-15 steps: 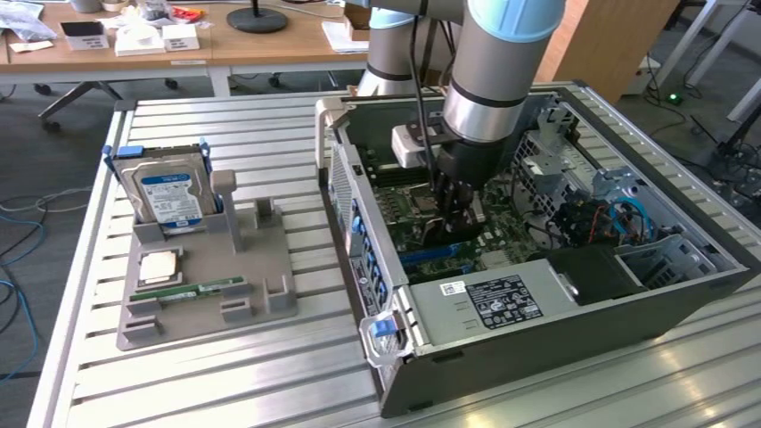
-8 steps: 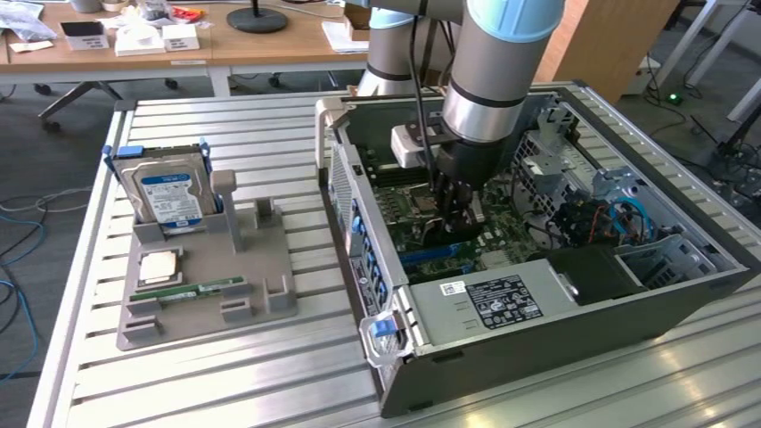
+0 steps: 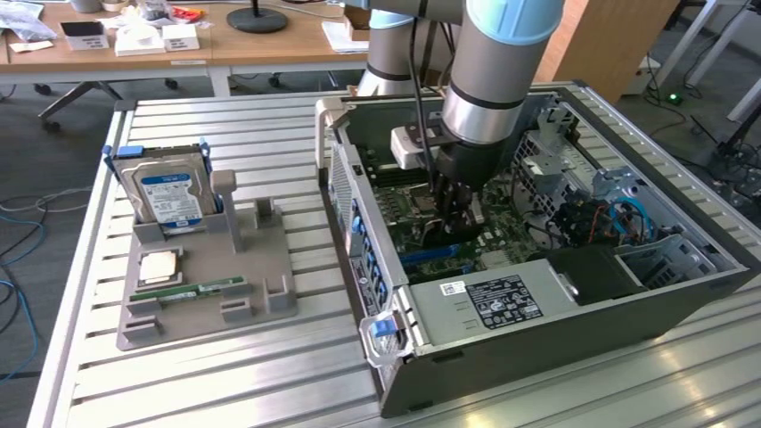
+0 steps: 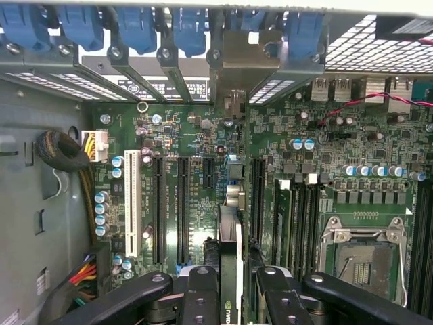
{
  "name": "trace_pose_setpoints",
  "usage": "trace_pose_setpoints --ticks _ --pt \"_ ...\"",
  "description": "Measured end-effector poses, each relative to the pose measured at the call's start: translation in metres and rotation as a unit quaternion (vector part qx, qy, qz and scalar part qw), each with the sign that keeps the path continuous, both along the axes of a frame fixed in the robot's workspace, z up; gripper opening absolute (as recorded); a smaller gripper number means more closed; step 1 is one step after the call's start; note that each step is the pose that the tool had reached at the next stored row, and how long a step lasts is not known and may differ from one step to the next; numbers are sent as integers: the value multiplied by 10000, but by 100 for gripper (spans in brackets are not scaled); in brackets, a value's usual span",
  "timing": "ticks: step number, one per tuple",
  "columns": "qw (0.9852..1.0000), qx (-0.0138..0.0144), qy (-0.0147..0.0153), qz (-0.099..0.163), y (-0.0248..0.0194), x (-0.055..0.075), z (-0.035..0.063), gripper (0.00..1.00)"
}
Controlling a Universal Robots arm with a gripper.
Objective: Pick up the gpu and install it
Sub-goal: 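Insert the gpu into the slot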
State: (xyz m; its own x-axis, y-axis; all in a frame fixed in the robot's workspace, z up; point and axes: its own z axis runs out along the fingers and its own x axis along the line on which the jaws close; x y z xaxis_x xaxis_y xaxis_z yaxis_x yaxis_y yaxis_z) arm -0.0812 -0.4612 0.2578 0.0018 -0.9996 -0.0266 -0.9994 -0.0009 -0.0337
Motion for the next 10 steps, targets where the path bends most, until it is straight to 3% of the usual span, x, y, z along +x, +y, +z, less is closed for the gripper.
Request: trace_pose_setpoints --ticks 10 --pt "10000 1 -1 0 1 -10 -6 26"
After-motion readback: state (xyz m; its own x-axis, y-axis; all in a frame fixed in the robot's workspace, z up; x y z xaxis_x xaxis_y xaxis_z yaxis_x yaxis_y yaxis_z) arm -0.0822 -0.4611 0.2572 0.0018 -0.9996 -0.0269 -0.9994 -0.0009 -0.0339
